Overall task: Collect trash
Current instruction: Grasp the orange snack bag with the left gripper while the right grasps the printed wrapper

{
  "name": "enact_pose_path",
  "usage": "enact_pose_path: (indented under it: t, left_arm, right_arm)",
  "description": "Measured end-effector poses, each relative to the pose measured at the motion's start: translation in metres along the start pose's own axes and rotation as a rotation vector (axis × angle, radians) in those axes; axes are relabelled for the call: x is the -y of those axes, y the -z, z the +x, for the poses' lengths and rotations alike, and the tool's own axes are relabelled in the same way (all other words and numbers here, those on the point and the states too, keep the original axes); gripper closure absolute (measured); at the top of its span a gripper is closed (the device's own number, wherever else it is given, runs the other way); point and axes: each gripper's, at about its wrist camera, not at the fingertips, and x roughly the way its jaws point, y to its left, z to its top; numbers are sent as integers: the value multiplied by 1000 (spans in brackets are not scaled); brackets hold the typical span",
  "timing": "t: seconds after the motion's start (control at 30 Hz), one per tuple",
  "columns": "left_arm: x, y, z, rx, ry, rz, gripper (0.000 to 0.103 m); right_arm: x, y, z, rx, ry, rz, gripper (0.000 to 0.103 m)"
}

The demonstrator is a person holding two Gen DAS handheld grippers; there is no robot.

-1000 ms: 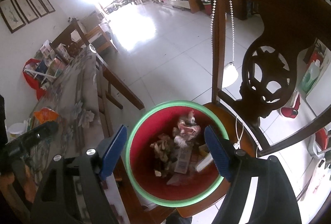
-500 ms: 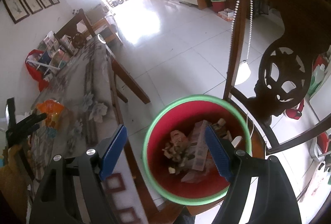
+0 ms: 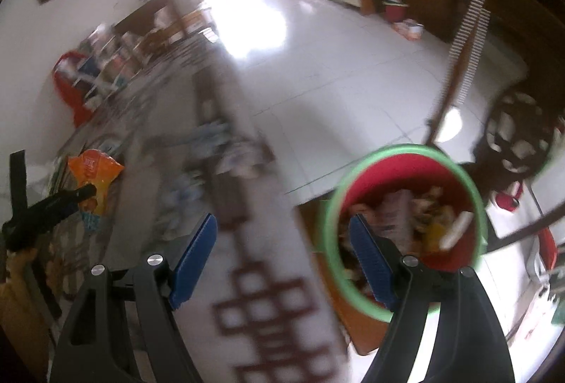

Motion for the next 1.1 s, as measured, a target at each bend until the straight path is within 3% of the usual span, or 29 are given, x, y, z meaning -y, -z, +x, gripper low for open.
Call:
enact_pose_path:
  t: [0.2,0.3,0.57,0.8,0.97,1.0,1.07,1.1]
  left_arm:
    - [-69,44,-39,-13,-96,21,39]
    - [-107,63,-55,-21,-132,-16,39]
    - [-172,79,-72,-16,-140,-113,39]
    - [-192,75,-77,14,-115,-153,39]
    - [-201,74,-78,22,-105,-172,39]
    - [-203,73,-77,23,-103,-175,39]
    - [-203,72,-75,21,-100,-176,39]
    - [-204,72,-74,19,-99,-175,39]
  right_arm:
    - [-112,-6,46,-47,-110,-187,28]
    - [-164,-17,72,-61,-168,-264,28]
    - [-272,-59,152,-94,-232,-298,25]
    - [-306,-79,199,-138,-165,-263,25]
    - [-314,-79,219,-165,-116,-307,25]
    - [-315,-78,221,-170,-106,-318,27]
    - [-317,-76,227,-188,-91,-342,48]
    - [-317,-74,229,-199,-88,-353,54]
